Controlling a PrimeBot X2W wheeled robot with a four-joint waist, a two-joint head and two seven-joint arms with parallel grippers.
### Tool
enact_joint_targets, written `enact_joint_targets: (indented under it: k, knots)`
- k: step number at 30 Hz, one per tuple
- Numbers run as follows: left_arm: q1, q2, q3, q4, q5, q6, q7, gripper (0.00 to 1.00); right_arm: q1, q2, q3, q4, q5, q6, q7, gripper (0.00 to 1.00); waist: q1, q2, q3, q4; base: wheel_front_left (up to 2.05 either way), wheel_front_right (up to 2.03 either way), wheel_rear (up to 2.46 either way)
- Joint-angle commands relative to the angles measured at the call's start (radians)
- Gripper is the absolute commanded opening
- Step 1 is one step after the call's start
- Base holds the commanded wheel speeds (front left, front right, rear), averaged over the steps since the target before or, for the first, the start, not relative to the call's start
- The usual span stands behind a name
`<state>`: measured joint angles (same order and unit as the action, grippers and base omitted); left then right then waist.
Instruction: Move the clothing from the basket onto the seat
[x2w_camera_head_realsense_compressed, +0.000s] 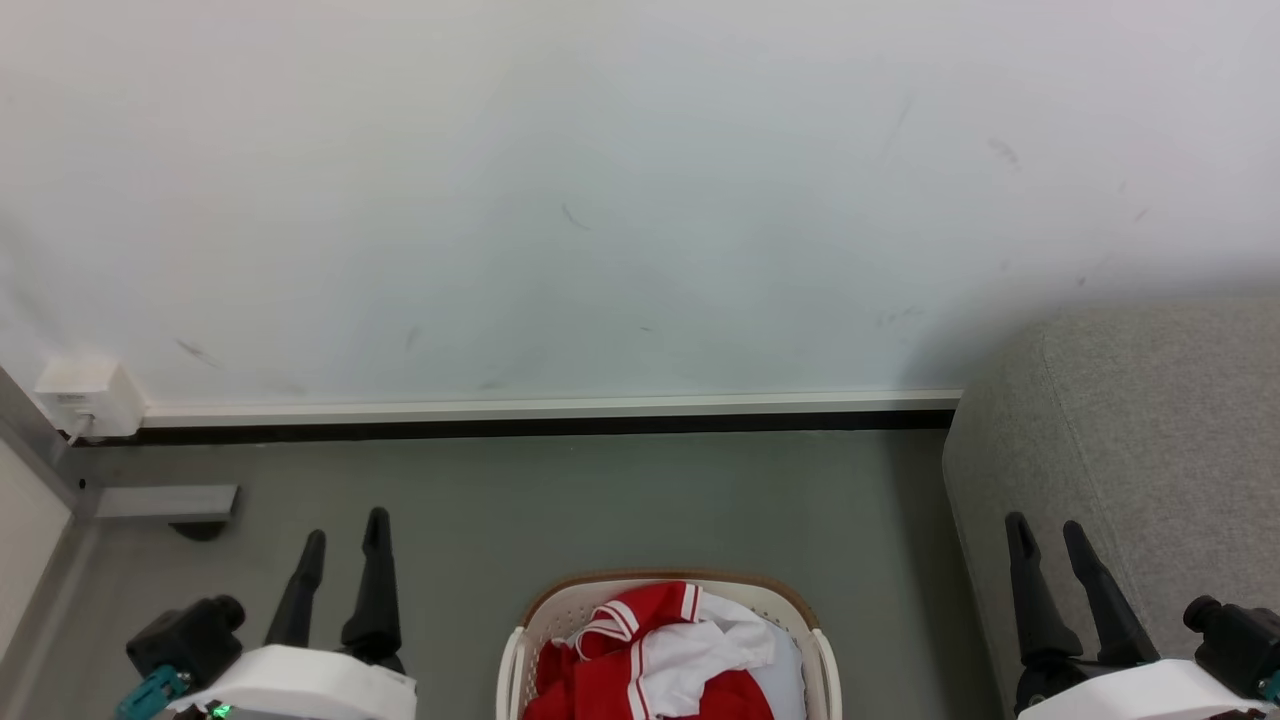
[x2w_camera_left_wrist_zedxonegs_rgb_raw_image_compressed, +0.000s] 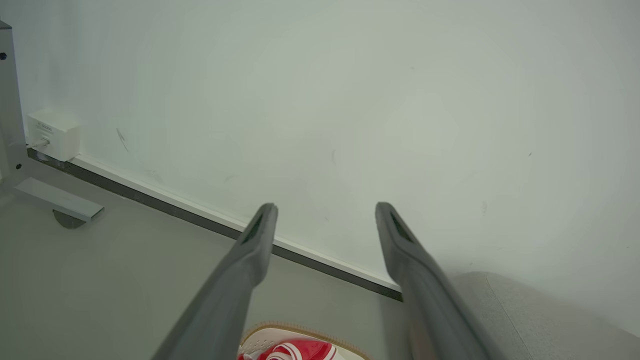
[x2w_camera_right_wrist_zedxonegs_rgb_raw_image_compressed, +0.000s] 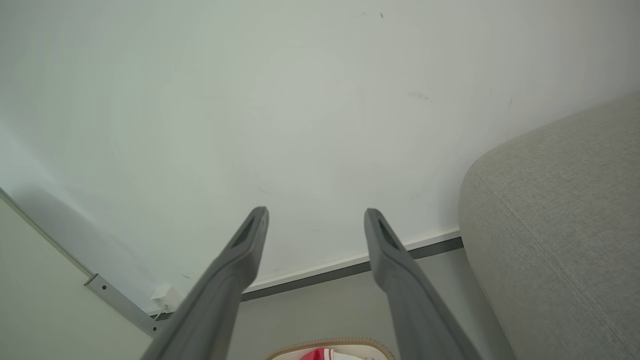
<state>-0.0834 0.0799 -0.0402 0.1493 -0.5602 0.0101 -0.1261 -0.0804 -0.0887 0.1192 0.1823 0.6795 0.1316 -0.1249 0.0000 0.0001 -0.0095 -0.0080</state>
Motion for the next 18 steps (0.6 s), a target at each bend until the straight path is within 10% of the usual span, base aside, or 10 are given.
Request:
enact_joint_targets:
  k: [1, 18]
  knots:
    - [-0.007, 0.016, -0.007, -0.012, 0.044, 0.009, -0.012, 1.0, -0.018, -0.001, 0.0, 0.002, -0.037, -0.001, -0.013, 1.0, 0.0, -0.0001, 0.0, 0.0, 0.0, 0.0, 0.0]
    - [-0.004, 0.034, -0.046, -0.001, 0.19, 0.044, -0.054, 1.0, -0.027, 0.013, -0.01, 0.014, -0.195, -0.001, -0.055, 1.0, 0.0, -0.0001, -0.003, -0.005, 0.0, 0.0, 0.0]
